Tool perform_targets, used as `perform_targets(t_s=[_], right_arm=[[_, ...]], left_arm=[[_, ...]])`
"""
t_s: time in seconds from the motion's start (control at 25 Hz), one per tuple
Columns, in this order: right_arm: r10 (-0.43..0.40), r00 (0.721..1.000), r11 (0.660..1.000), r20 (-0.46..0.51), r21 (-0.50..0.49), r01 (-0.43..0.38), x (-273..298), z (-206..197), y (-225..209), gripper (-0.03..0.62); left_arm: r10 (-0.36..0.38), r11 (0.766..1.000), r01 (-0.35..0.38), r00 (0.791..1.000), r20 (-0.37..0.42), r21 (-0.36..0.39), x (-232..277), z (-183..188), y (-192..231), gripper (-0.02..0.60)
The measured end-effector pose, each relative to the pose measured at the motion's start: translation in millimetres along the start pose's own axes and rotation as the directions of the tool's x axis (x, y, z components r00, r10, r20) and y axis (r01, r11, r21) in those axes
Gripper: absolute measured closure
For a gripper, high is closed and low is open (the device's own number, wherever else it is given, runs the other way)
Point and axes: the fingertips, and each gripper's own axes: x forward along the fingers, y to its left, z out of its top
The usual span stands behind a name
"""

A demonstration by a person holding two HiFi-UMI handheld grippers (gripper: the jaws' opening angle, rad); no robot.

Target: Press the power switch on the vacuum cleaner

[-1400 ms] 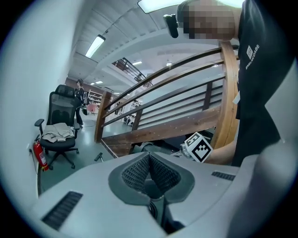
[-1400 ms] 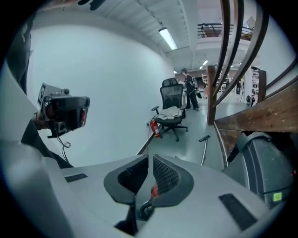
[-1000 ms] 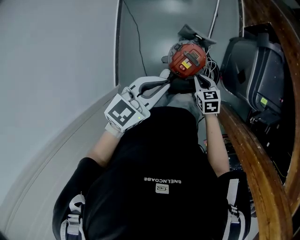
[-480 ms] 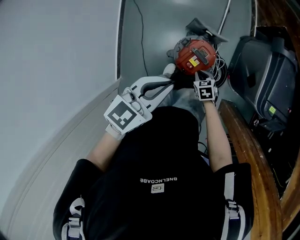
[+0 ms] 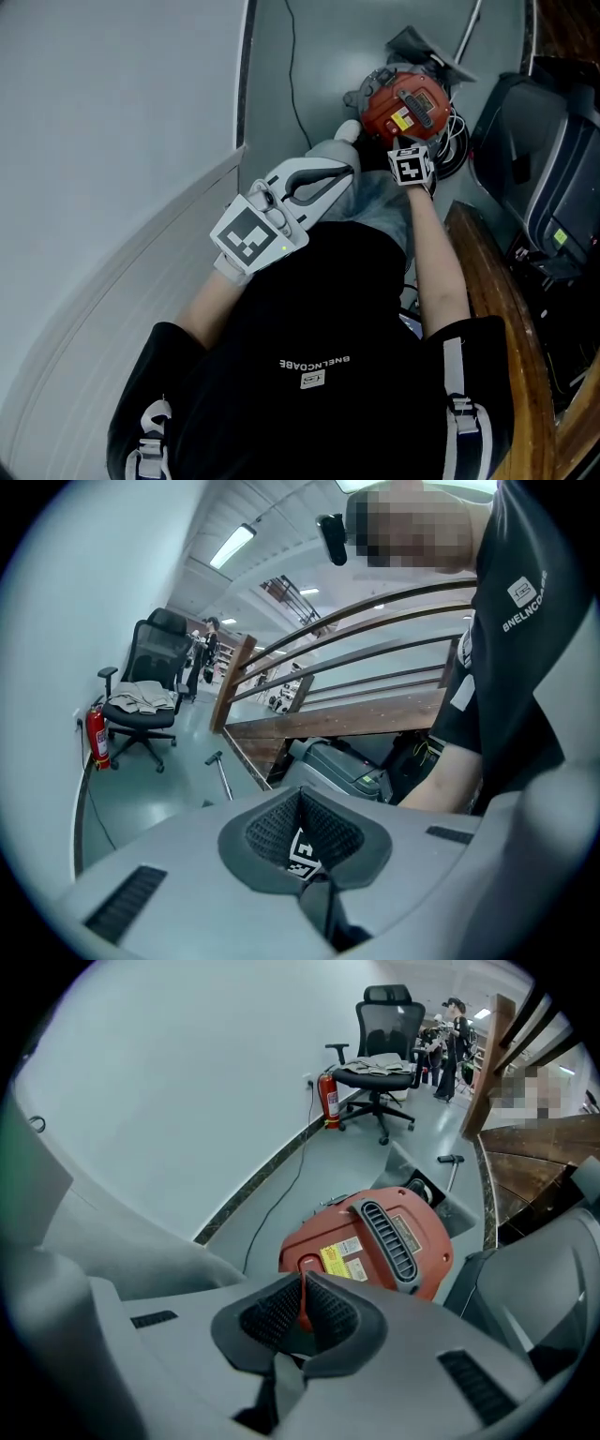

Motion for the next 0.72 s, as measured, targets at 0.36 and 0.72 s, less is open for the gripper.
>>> perform_targets(t_s=[0.36, 0.72], right_arm=[[-0.034, 0.996, 0.999, -0.085, -0.017, 0.033, 51.5, -4.0, -8.2, 0.559], [-0.054, 0.991, 0.999, -0.123, 0.001, 0.054, 76.3, -12.1, -12.3, 0.559]], left_arm=[[-0.019, 1.0, 0.018, 0.999, -0.044, -0.017, 2.8, -27.9, 5.7, 0.566], [-0.019, 0.999, 0.016, 0.999, -0.043, -0.05, -2.5, -40.2, 17.9, 0.566]])
